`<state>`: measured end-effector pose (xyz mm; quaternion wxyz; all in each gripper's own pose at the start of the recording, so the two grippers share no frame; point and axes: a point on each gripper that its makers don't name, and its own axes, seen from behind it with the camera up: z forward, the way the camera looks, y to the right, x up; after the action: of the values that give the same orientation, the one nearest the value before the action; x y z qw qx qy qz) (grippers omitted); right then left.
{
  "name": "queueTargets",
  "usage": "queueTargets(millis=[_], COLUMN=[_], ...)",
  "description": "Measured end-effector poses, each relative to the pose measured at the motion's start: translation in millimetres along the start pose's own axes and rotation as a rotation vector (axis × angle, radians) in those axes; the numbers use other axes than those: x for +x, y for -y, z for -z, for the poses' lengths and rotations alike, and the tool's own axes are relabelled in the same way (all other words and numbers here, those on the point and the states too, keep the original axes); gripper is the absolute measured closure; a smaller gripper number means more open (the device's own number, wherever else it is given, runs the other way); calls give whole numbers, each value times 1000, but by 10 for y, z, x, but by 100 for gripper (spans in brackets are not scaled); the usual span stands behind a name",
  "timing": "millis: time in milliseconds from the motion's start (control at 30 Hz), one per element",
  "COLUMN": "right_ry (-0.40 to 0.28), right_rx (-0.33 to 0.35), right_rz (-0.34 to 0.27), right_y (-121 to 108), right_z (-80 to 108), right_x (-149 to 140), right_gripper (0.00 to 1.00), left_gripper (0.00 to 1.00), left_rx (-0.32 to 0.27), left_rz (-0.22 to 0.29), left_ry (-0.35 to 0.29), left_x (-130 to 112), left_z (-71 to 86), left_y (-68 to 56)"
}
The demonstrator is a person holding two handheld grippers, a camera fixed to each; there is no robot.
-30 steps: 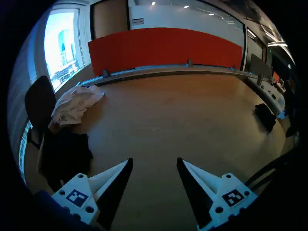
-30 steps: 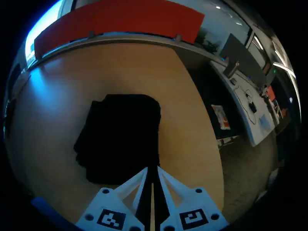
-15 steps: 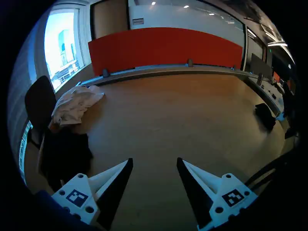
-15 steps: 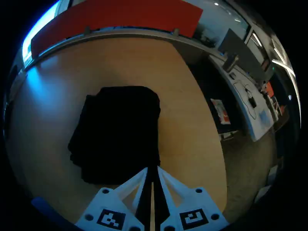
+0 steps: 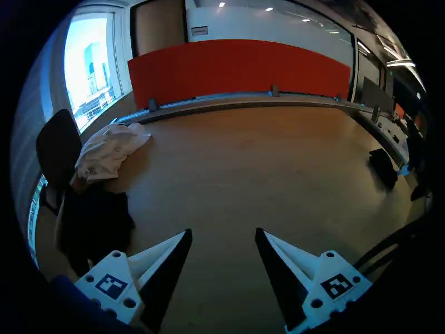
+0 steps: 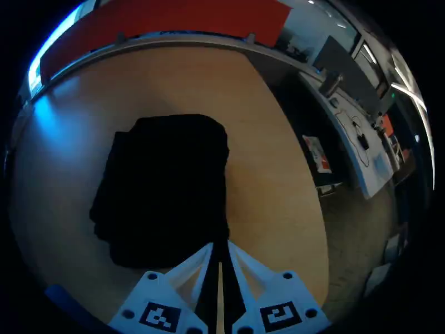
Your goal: Fold towel
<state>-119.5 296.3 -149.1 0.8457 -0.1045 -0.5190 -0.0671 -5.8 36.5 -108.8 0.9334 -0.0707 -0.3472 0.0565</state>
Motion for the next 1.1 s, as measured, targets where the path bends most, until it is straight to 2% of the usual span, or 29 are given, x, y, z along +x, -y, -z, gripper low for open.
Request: queueTargets(millis=[833,1000,1100], right_ry=[4,-9,-21], right_rx=[-33,-42,-50], right_rz=[-18,-22,-25], right_y=[-45,-60,-73], right_z=[-56,-25,16], right_x=[4,-1,-2], right_gripper=[94,84,72], left_gripper=[16,16,16], left_rx=[3,2,2], left_rz=[0,-1,1], left_ry=[2,-2,-4], left_x=[-17,-5,2], left_z=[19,16,15], left_y=[-5,-3,0])
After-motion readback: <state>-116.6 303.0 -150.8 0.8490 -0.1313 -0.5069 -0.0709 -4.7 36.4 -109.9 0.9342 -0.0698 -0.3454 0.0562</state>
